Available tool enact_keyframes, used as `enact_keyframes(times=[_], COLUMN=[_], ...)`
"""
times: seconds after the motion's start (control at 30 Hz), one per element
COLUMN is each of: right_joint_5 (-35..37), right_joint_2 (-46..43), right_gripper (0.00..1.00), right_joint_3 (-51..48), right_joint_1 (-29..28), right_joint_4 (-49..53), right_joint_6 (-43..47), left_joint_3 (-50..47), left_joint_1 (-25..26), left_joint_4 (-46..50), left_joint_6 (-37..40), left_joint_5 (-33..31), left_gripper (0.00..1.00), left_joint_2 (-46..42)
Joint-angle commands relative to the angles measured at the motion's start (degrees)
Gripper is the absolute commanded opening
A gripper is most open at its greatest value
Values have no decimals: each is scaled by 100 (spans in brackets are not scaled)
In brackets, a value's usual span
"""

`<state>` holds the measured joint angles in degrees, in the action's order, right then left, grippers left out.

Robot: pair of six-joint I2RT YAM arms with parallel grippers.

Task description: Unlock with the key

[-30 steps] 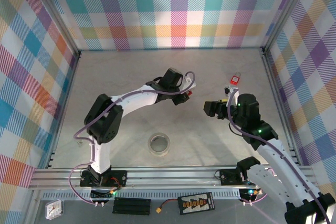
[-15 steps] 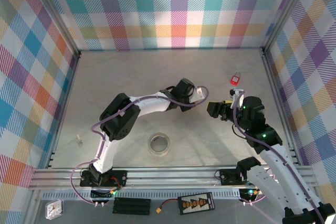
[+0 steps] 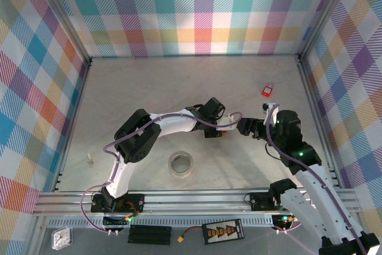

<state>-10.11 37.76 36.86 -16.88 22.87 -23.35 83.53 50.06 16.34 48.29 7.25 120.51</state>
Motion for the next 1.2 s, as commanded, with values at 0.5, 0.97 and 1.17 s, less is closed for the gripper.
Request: enact_keyframes(times=[0.5, 0.97, 1.17], right_joint_5=[50, -136, 774], right_joint_2=[441, 4058, 5426], right_gripper=[88, 91, 89], right_joint_3=[726, 1851, 2434], right_joint_1=[577, -1153, -1767], right_joint_4=[1012, 1444, 1529], right_joint_6=[-155, 2247, 3340], left_joint_3=[-797, -2133, -1891], left_joint_1=[-232, -1499, -1508], left_joint_4=[824, -548, 1098], left_joint_6=[153, -4314, -5104], left_joint_5=[963, 850, 205], left_gripper=[94, 100, 100], left_joint_2=[-2038, -5481, -6368])
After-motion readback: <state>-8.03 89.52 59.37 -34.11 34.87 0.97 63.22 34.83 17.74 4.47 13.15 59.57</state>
